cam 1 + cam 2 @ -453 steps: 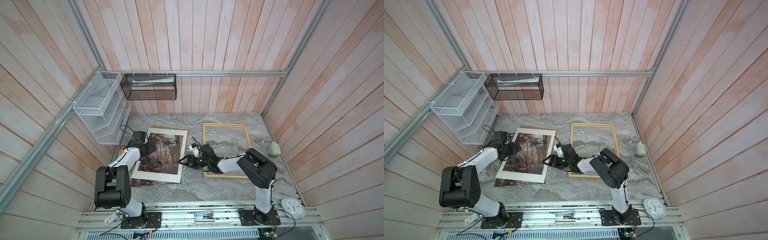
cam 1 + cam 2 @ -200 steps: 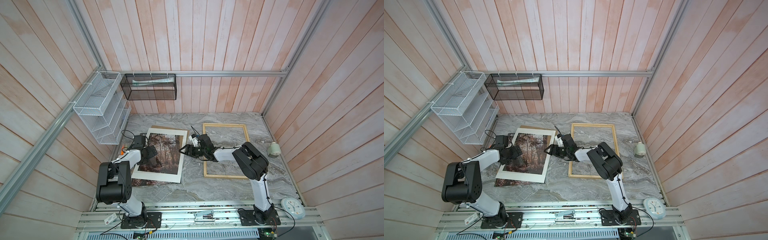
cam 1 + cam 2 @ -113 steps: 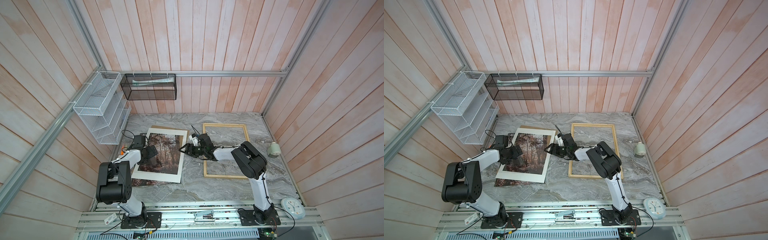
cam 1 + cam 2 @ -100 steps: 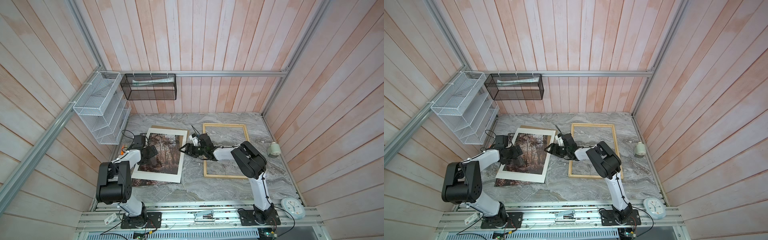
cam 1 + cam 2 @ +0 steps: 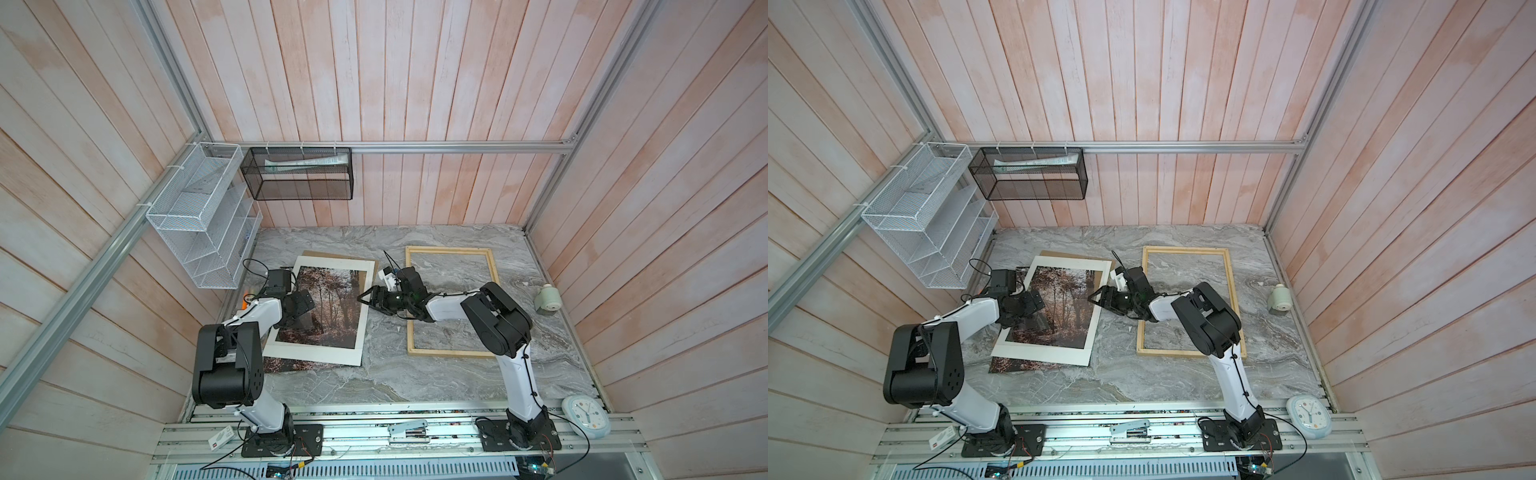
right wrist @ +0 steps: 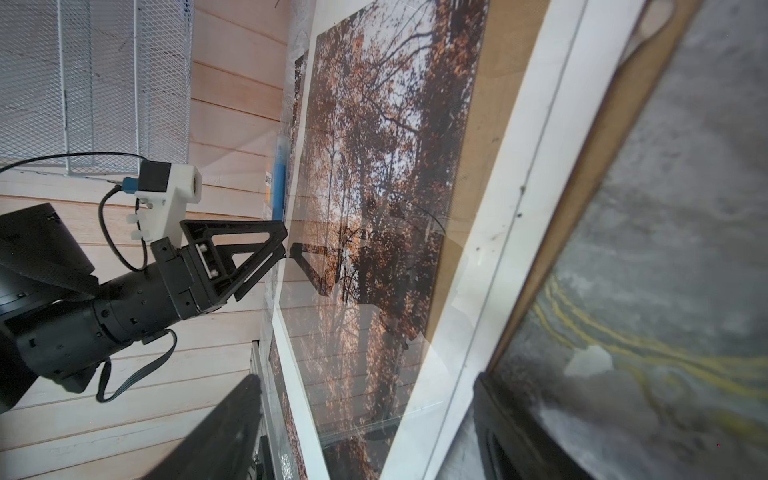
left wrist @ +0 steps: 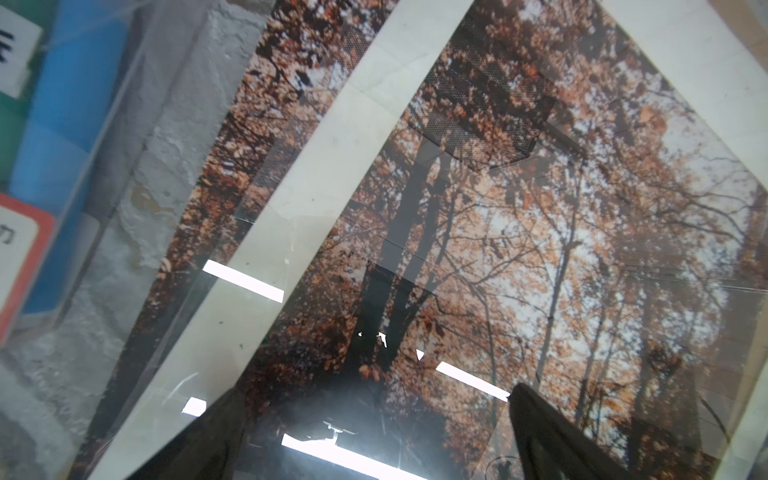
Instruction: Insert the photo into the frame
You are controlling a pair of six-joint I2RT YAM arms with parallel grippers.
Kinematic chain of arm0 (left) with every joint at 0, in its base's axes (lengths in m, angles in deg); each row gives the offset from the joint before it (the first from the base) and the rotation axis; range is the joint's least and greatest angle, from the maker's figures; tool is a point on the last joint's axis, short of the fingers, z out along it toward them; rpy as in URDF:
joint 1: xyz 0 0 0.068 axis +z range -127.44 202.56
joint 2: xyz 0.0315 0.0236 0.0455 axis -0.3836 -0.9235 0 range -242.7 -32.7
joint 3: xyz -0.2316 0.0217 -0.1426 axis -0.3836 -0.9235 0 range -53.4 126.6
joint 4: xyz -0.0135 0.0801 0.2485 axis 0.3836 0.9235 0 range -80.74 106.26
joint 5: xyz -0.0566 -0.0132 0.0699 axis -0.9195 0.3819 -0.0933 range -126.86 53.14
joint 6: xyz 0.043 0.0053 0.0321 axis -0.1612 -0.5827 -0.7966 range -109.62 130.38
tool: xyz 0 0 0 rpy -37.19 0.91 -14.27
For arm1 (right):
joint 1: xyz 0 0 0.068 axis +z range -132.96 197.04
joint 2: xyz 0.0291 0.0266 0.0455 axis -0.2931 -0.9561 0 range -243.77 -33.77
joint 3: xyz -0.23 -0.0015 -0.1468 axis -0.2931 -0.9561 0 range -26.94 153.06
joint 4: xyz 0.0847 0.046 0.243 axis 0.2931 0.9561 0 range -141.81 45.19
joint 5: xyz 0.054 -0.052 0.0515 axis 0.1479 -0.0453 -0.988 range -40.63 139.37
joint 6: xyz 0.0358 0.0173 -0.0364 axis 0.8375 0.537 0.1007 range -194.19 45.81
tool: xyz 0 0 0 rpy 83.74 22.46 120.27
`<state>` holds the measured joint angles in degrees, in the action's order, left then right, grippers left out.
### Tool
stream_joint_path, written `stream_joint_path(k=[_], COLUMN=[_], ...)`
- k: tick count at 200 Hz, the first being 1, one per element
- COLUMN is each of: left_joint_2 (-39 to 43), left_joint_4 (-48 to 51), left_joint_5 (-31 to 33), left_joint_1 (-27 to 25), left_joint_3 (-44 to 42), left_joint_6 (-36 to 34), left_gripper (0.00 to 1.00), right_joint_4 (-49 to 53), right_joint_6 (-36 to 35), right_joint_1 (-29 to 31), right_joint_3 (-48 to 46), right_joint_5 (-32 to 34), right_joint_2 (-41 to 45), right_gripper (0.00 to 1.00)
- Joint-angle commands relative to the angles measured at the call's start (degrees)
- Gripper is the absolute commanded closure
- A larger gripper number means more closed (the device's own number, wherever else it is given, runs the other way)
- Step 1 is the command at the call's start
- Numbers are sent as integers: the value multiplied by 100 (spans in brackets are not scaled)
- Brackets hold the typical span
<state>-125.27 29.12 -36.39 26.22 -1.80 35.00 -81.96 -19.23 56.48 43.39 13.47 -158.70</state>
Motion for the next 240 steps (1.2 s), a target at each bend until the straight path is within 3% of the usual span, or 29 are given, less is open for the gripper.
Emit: stream_joint_path(k=[1, 51, 93, 240], left_joint_2=[-106, -478, -919, -1362], left_joint_4=[149, -93, -237, -184], left_joint_5=[435, 618, 1137, 1028], left_joint_1=[21, 43, 47, 56], left_joint_3=[445, 834, 1049, 1112], left_joint_6=[-181, -406, -444, -453], left_gripper=[0, 0, 0, 0], right_joint_4=[-215, -378, -786, -336], right_joint_6=[129, 366, 735, 735], right_joint_1=[-15, -14, 2, 29], right_joint_3=[-12, -97, -231, -30], right_joint_5=[24, 117, 151, 300], right_joint_2=[-19, -14, -38, -186], right_gripper=[19, 20, 20, 19])
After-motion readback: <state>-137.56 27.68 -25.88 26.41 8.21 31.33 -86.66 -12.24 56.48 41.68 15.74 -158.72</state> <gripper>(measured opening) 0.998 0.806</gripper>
